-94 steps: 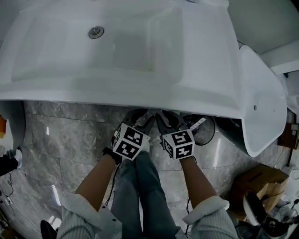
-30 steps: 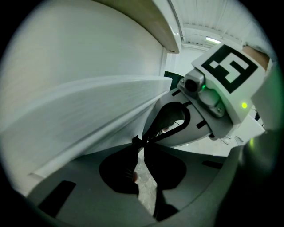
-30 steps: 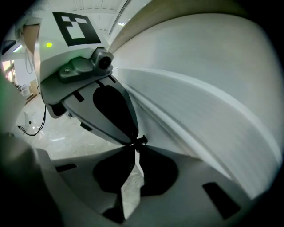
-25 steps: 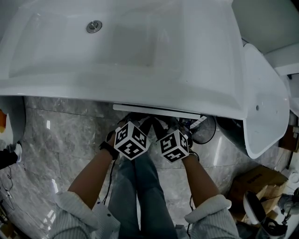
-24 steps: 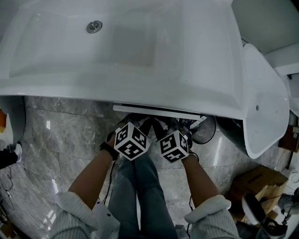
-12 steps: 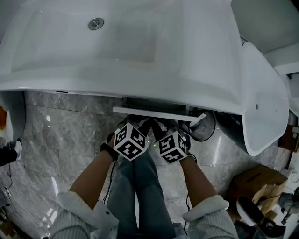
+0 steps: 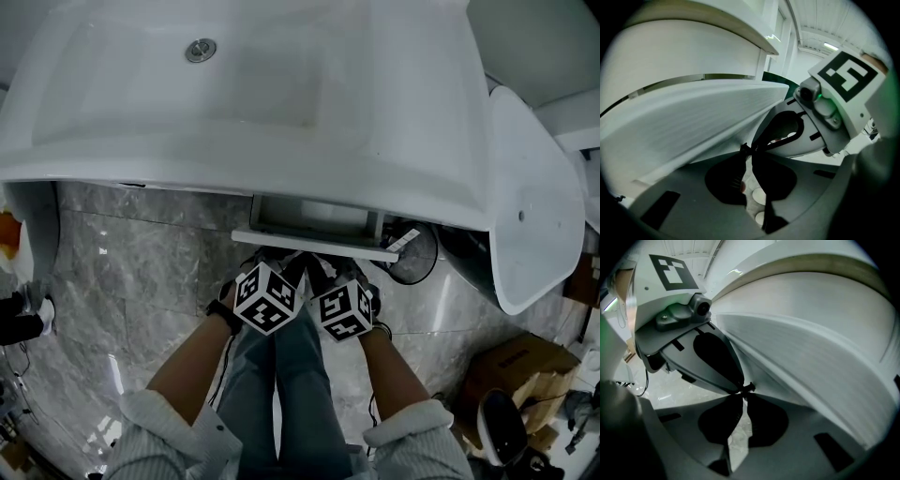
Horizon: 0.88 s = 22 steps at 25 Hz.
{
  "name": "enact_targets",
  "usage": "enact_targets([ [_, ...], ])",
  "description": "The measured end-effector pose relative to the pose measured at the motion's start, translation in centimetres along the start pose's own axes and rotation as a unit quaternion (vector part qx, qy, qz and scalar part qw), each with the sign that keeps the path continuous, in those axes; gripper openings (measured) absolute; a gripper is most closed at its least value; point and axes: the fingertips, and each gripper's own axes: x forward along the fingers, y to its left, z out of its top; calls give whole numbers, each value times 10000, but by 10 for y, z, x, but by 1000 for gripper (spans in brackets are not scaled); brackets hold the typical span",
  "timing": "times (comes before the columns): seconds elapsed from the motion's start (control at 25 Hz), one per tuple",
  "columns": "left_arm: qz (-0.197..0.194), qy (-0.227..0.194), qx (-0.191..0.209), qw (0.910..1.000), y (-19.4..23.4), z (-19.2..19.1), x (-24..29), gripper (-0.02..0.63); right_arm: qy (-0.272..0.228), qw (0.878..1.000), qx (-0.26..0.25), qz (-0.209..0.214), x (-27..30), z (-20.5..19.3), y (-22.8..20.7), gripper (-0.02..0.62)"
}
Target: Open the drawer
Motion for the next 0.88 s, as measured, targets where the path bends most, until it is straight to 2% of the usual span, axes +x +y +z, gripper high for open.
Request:
enact_targets([
  [0.88, 54, 48, -222, 9997, -25, -18, -5, 44, 66, 9998, 180, 9, -11, -18, 23, 34],
])
